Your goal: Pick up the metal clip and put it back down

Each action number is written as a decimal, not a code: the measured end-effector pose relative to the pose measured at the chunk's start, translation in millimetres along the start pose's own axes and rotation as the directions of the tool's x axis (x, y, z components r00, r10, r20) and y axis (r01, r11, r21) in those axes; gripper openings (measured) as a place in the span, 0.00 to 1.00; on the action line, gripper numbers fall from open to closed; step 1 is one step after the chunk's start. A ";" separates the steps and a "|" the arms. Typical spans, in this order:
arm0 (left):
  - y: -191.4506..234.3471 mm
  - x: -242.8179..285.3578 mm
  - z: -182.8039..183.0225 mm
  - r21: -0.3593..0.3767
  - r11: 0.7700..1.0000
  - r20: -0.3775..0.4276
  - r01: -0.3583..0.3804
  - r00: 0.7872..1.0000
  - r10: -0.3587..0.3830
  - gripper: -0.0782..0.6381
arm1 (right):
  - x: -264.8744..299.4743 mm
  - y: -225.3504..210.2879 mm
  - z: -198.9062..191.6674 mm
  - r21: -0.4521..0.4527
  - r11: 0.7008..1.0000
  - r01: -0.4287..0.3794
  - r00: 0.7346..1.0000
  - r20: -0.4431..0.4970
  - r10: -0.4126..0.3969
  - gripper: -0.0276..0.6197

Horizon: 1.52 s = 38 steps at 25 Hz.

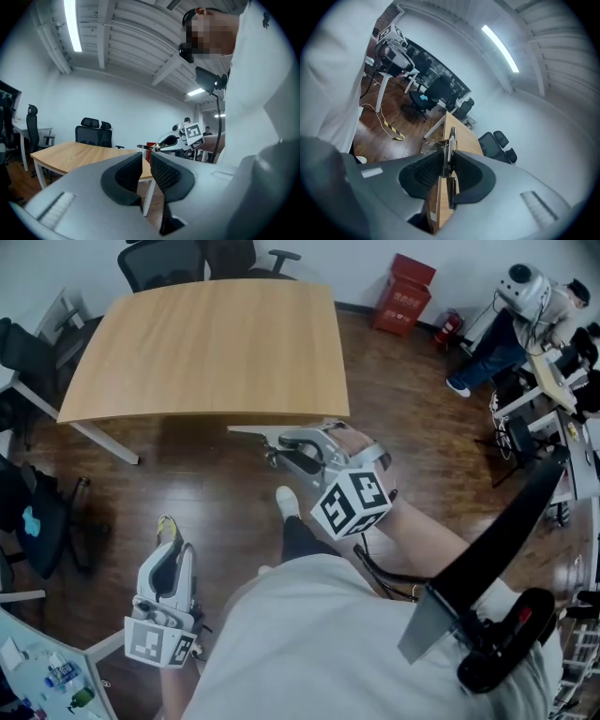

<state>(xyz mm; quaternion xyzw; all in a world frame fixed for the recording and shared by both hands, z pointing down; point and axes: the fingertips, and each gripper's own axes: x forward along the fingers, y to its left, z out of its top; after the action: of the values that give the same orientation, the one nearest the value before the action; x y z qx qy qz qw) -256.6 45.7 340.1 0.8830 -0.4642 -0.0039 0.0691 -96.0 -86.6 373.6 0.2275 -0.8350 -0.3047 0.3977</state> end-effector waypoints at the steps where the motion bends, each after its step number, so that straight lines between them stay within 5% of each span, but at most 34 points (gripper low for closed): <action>1: -2.7 -2.4 -0.4 0.002 1.000 0.005 0.003 1.000 -0.003 0.17 | -6.2 2.6 5.6 -0.004 1.000 0.001 1.000 0.004 -0.001 0.17; 9: -20.1 -14.6 -7.5 0.020 1.000 0.015 0.021 1.000 -0.021 0.16 | -33.7 19.1 34.4 -0.015 1.000 0.004 0.999 0.040 -0.003 0.17; 19: -25.9 -0.1 -8.4 0.003 1.000 0.003 -0.010 1.000 0.010 0.18 | -14.9 8.6 -4.2 -0.015 1.000 -0.016 0.999 0.028 0.017 0.17; 29: 15.1 68.0 5.1 0.008 0.995 -0.014 -0.099 0.995 0.099 0.18 | 111.6 -49.1 -148.4 0.068 0.996 -0.055 0.996 -0.072 0.060 0.17; 38: 44.1 144.0 23.4 -0.013 0.988 -0.094 -0.152 0.984 0.150 0.18 | 239.0 -78.7 -281.3 0.042 0.994 -0.103 0.977 -0.185 0.109 0.17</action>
<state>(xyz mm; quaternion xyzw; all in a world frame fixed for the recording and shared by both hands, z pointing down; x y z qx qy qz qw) -212.4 -99.8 330.8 0.8437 -0.5261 0.0379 0.0995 2.0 -383.5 585.1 0.2167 -0.8097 -0.2467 0.4863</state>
